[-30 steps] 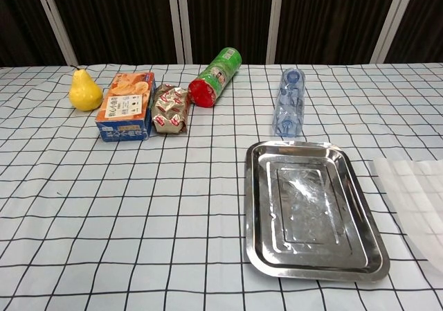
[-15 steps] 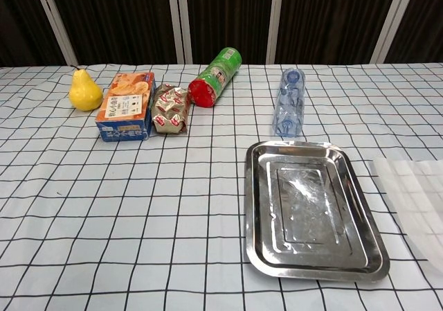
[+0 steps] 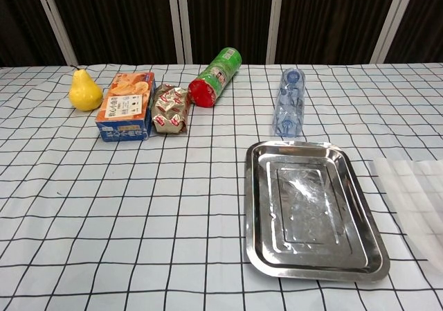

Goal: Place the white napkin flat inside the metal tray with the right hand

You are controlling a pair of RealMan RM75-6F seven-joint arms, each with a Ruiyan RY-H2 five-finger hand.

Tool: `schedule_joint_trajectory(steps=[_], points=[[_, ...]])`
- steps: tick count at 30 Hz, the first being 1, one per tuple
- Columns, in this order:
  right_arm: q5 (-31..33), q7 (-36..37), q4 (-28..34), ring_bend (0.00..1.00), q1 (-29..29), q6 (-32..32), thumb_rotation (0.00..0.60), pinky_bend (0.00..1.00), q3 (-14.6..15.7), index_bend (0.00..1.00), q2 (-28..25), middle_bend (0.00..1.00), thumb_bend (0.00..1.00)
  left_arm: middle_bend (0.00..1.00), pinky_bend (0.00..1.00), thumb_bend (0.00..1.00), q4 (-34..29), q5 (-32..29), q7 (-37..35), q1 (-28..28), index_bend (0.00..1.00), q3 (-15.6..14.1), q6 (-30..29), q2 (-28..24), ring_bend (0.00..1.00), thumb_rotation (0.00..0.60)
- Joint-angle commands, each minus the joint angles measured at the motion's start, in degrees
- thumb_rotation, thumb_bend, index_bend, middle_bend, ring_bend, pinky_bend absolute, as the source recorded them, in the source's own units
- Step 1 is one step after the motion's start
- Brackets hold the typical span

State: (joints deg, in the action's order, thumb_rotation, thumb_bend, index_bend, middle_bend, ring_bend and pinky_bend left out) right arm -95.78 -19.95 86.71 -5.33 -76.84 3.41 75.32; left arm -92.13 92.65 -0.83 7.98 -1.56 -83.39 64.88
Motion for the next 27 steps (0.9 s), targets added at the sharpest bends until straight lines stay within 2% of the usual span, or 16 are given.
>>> schedule_joint_trajectory(steps=[1,10,27], points=[[0.79,-0.2,-0.71,0.0,0.25,0.37,0.6,0.0,0.15,0.25,0.43,0.03,0.29,0.0,0.0,0.0,-0.05,-0.02,-0.07,-0.04,0.0,0.0,-0.06,-0.01,0.0,0.6],[1.74,-2.81,-2.67,0.0,0.63,0.88,0.6,0.0,0.64,0.22,1.77,0.03,0.29,0.0,0.0,0.0,0.01,0.06,-0.37,-0.09,0.0,-0.02,-0.19,-0.08,0.0,0.6],[4.16,-4.97,-7.12,0.0,0.07,2.88,0.6,0.0,0.35,0.22,4.23,0.04,0.29,0.0,0.0,0.0,-0.01,-0.01,-0.38,-0.06,0.0,-0.01,-0.06,-0.09,0.0,0.6]])
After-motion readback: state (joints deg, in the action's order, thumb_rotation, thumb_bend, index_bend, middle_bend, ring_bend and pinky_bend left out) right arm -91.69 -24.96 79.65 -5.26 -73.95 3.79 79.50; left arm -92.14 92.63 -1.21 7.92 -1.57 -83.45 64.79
